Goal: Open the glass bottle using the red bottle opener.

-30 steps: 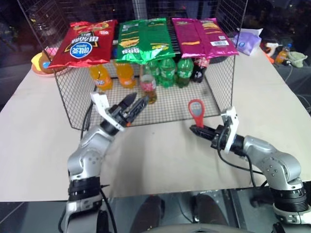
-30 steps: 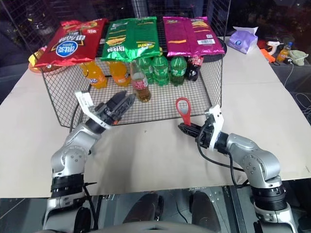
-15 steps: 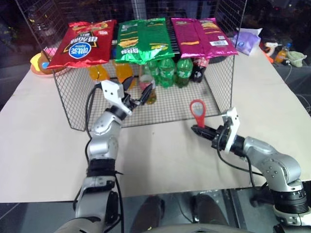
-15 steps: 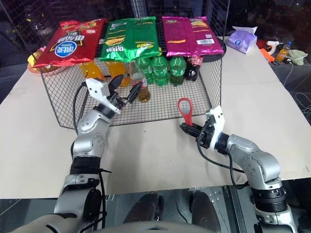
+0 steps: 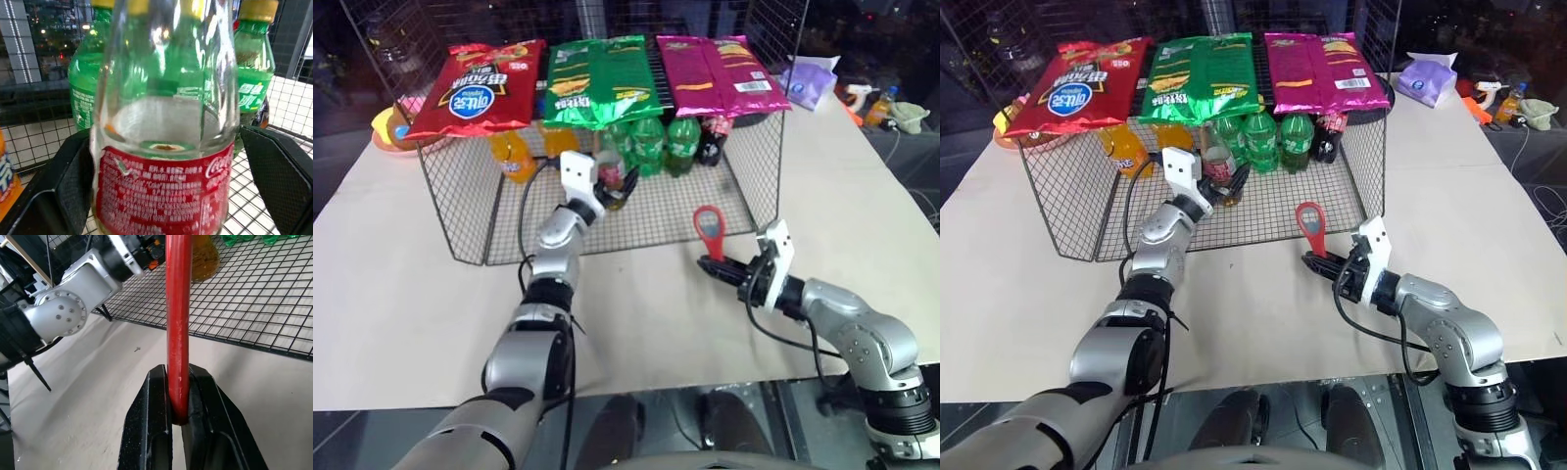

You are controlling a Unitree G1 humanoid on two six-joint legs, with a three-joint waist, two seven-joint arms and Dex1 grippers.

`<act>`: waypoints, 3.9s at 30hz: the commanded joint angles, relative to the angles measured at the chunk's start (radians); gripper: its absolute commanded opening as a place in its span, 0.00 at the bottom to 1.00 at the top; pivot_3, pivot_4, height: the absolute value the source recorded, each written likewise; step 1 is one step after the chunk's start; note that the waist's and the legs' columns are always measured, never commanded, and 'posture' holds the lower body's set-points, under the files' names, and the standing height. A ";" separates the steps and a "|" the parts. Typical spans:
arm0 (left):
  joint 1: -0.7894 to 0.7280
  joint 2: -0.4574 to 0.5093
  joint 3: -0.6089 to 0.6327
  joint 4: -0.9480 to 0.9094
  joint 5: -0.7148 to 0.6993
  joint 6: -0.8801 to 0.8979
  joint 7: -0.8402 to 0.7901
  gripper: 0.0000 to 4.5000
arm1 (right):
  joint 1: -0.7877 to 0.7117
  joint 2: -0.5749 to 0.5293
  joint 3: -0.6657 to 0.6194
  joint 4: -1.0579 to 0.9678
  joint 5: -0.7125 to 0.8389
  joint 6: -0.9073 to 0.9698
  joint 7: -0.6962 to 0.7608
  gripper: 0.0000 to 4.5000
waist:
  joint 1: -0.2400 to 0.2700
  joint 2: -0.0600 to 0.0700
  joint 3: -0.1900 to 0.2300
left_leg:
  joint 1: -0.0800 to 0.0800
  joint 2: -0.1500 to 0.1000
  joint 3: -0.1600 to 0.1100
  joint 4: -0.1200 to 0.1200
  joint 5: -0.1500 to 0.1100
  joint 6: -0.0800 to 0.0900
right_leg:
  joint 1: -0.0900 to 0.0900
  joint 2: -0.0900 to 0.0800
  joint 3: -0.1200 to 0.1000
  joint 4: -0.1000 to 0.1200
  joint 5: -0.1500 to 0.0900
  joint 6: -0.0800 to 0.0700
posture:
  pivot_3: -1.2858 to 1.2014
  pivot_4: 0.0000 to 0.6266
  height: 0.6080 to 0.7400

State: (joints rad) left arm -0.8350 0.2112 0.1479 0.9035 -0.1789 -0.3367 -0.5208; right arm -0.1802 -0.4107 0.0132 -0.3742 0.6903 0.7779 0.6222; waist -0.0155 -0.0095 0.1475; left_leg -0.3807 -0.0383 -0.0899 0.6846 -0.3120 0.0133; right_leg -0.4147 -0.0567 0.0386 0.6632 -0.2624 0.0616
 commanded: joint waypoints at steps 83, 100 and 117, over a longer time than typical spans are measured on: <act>0.767 0.114 -0.140 -1.309 -0.235 0.389 -0.151 0.99 | -0.021 -0.039 -0.009 0.057 -0.145 -0.189 0.083 0.00 | 0.004 0.001 0.000 | 0.001 0.005 0.002 0.000 0.000 0.000 | 0.000 0.000 0.002 0.001 0.000 0.000 | 0.52 0.24 1.00; 0.781 0.089 -0.147 -1.266 -0.250 0.327 -0.184 0.99 | -0.032 -0.059 -0.012 0.065 -0.159 -0.184 0.106 0.00 | 0.003 0.001 0.000 | 0.001 0.005 0.002 0.000 0.000 0.000 | 0.000 0.000 0.002 0.001 0.000 0.000 | 0.52 0.24 1.00; 0.791 0.110 -0.142 -1.262 -0.244 0.323 -0.184 0.75 | -0.032 -0.062 -0.005 0.066 -0.176 -0.187 0.114 0.00 | 0.003 0.001 0.000 | 0.001 0.005 0.002 0.000 0.000 0.000 | 0.001 0.000 0.002 0.001 0.000 0.000 | 0.52 0.24 1.00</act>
State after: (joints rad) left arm -0.0399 0.3170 -0.0001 -0.3408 -0.4174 0.0090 -0.7021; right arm -0.2030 -0.4676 0.0151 -0.2937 0.5135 0.6074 0.7314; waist -0.0120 -0.0088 0.1472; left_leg -0.3798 -0.0337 -0.0883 0.6850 -0.3121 0.0134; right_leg -0.4141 -0.0565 0.0409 0.6638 -0.2624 0.0616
